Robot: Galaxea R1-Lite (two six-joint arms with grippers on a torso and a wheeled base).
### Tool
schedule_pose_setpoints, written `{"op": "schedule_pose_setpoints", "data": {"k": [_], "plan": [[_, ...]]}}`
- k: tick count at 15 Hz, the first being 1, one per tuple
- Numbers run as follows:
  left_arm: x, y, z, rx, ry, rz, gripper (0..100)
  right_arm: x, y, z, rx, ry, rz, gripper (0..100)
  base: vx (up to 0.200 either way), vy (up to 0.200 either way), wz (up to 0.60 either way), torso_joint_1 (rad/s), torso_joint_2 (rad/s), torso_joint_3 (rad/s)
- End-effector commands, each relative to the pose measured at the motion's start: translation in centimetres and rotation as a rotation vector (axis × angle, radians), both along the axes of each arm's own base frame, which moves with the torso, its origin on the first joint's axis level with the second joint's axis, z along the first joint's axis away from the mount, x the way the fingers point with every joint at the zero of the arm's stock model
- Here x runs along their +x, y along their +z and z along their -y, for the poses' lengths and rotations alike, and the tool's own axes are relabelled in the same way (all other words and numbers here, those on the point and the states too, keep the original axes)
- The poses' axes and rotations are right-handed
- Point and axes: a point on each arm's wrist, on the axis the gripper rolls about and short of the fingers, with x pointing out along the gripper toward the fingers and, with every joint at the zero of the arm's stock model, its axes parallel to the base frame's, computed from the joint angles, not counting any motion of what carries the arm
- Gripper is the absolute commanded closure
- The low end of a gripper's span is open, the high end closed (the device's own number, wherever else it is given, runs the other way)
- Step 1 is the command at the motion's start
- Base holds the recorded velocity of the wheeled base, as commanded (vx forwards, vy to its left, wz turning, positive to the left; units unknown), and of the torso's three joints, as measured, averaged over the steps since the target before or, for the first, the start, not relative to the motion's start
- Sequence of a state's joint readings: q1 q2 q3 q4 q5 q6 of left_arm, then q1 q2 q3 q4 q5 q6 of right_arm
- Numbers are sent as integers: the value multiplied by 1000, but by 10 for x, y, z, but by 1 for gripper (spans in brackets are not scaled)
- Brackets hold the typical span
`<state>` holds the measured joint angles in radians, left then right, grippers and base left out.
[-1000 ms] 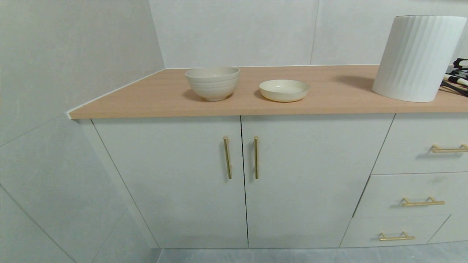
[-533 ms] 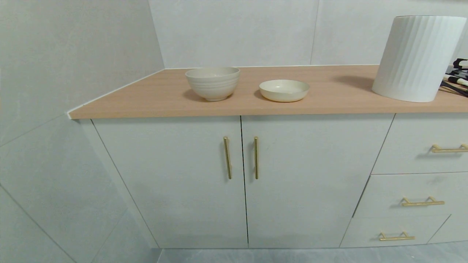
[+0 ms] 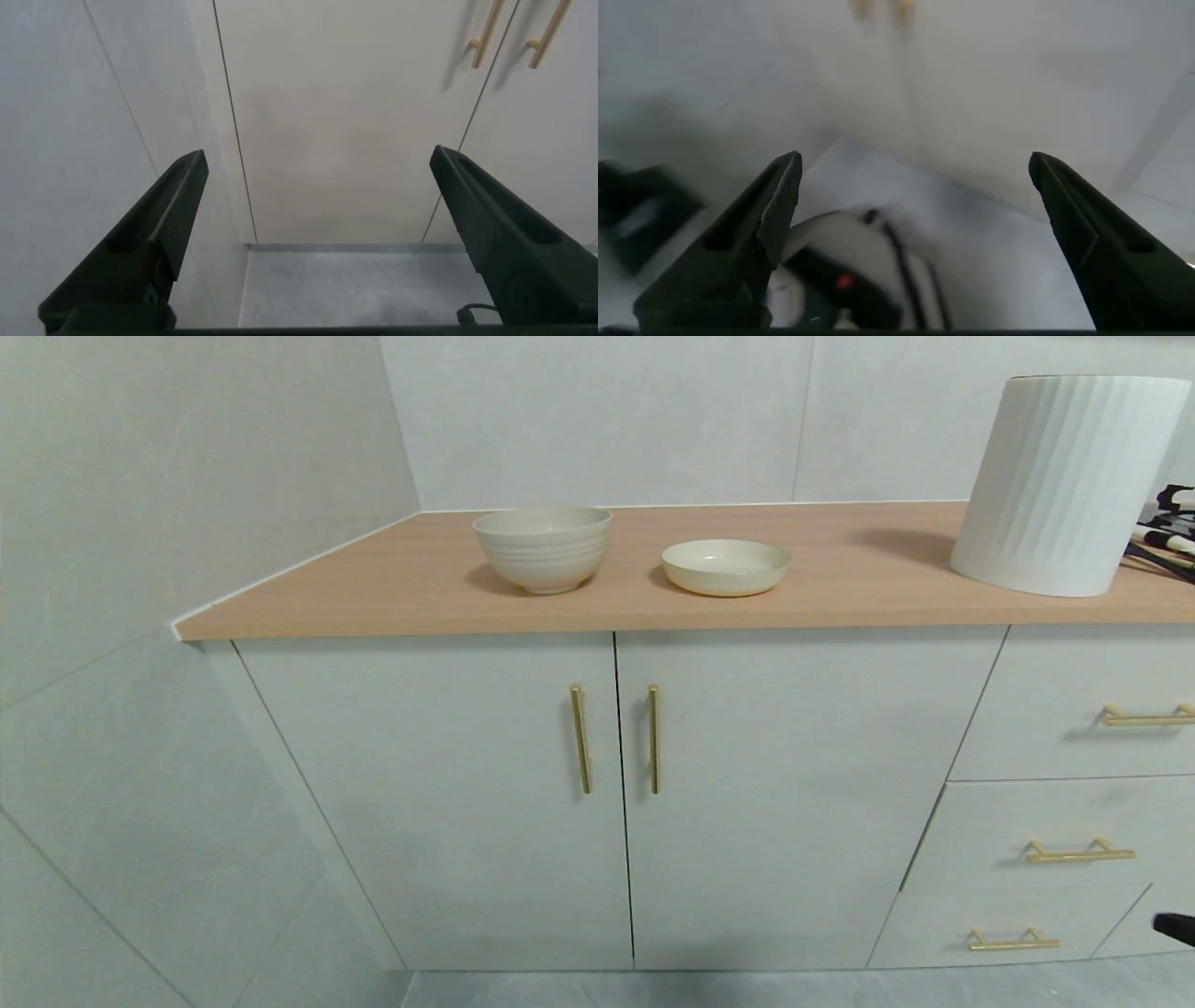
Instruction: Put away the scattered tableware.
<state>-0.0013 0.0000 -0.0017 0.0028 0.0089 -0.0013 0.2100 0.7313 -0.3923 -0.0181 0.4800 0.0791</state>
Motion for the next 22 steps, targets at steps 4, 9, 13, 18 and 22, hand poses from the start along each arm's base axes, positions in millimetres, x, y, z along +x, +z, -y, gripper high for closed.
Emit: {"op": "schedule_pose_setpoints", "data": {"k": [4, 9, 13, 18, 22], "plan": [[0, 0, 0, 0, 0, 0, 0, 155, -6, -114, 58, 290, -144, 0, 0, 0, 0, 0, 0, 0], [0, 0, 0, 0, 0, 0, 0, 192, -25, -159, 60, 347, -204, 0, 0, 0, 0, 0, 0, 0], [0, 0, 0, 0, 0, -2, 0, 216, -38, -184, 81, 366, -178, 0, 0, 0, 0, 0, 0, 0], [0, 0, 0, 0, 0, 0, 0, 241, -51, -201, 163, 334, -137, 0, 0, 0, 0, 0, 0, 0], [0, 0, 0, 0, 0, -2, 0, 257, -61, -209, 201, 251, -102, 0, 0, 0, 0, 0, 0, 0]]}}
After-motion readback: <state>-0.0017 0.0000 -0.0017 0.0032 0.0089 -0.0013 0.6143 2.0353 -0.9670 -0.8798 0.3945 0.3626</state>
